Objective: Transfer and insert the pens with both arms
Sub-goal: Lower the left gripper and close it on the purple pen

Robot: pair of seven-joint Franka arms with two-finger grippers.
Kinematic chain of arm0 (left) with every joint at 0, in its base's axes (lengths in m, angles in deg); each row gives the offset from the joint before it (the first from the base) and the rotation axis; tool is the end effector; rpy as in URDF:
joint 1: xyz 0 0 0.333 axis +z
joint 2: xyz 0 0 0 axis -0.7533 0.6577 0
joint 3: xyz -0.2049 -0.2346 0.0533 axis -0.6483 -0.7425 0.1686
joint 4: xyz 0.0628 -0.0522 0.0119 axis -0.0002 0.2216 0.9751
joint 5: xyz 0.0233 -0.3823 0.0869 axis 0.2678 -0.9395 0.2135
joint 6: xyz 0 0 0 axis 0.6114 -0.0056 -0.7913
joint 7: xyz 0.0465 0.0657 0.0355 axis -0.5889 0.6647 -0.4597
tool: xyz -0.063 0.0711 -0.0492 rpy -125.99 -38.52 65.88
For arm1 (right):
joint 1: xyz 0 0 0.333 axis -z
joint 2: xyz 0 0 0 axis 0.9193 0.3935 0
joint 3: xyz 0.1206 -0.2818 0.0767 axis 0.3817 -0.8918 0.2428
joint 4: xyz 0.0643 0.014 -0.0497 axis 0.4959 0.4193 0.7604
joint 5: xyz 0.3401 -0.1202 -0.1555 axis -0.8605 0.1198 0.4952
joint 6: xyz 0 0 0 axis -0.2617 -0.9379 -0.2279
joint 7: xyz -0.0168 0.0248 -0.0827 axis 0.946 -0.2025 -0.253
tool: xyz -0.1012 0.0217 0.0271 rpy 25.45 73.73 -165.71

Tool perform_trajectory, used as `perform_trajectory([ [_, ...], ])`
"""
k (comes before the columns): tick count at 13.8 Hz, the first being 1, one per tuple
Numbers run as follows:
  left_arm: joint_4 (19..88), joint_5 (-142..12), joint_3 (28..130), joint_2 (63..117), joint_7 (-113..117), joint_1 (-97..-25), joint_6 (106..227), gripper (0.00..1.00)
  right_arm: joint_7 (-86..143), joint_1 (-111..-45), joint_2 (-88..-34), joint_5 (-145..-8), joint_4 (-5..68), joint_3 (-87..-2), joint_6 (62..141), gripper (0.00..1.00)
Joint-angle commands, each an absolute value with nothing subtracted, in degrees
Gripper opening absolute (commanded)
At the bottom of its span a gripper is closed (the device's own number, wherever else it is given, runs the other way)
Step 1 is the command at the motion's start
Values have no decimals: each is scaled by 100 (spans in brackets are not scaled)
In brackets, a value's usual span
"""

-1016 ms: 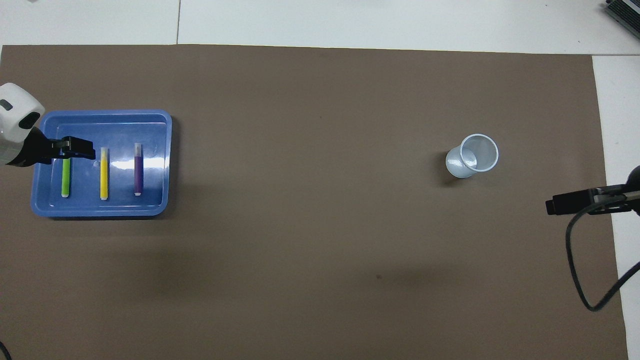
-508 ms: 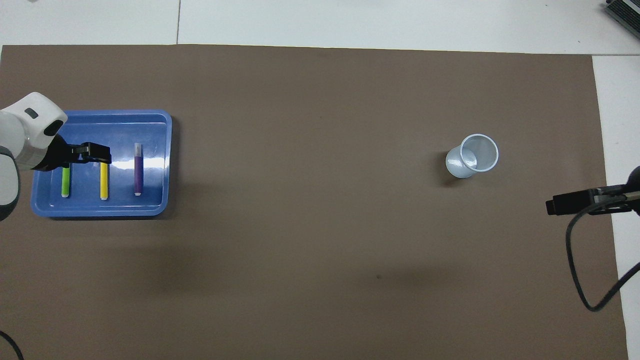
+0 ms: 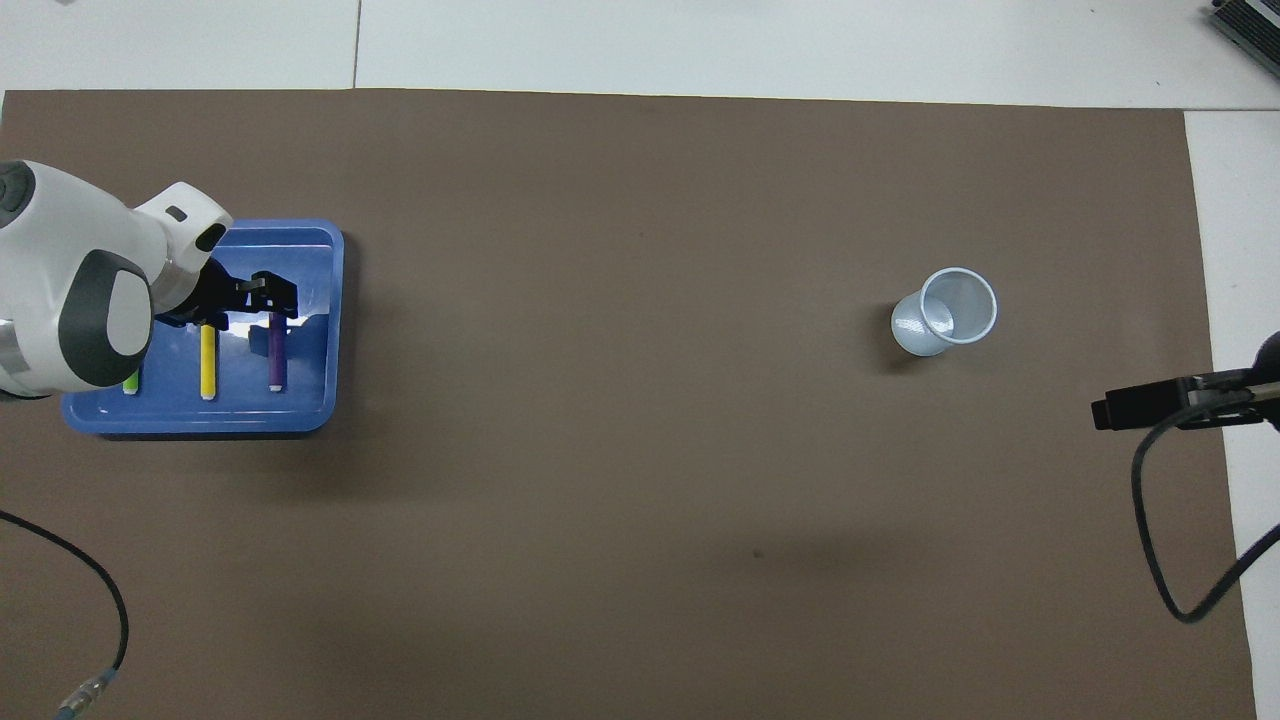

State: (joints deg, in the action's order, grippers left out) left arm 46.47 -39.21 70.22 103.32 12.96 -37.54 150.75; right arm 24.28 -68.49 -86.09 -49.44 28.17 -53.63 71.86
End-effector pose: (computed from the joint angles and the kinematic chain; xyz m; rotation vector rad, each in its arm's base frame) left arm 0.6425 0.0093 0.3293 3.0641 0.1396 -0.0733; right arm 0.4927 0.0023 0.6331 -3.0700 -0.0881 0.0581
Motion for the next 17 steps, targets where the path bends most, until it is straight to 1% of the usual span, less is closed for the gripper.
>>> perform_trajectory([
  [1, 4293, -3920, 7072, 10358, 1103, -3824, 14732, 94, 2447, -6841, -8764, -5017, 2979, -5373, 7230, 100],
  [2, 4302, -3929, 7071, 10358, 1103, -3815, 14758, 93, 2447, -6841, -8764, -5017, 2988, -5373, 7230, 100],
  [4, 4337, -3929, 7072, 10358, 1103, -3789, 14767, 82, 2447, -6841, -8764, -5017, 2988, -5373, 7230, 100],
  [6, 4451, -3929, 7071, 10367, 1103, -3771, 14784, 81, 2438, -6841, -8764, -5017, 2988, -5373, 7230, 100],
  [7, 4590, -3938, 7071, 10367, 1095, -3736, 14845, 77, 2446, -6841, -8764, -5017, 2988, -5373, 7230, 100],
  [8, 4661, -3947, 7071, 10358, 1095, -3736, 14985, 77, 2438, -6841, -8764, -5017, 2988, -5364, 7221, 100],
  [10, 4671, -3947, 7080, 10367, 1095, -3736, 15057, 75, 2438, -6850, -8764, -5035, 2997, -5364, 7221, 100],
  [12, 4819, -3947, 7080, 10350, 1095, -3736, 15101, 65, 2429, -6998, -8772, -5044, 3005, -5329, 7247, 100],
  [13, 4855, -3947, 7080, 10350, 1095, -3736, 15205, 62, 2377, -7017, -8772, -5044, 3023, -5329, 7300, 100],
  [17, 5118, -3947, 7080, 10306, 1095, -3710, 15417, 62, 1552, -7419, -8869, -5360, 3181, -5329, 7476, 100],
])
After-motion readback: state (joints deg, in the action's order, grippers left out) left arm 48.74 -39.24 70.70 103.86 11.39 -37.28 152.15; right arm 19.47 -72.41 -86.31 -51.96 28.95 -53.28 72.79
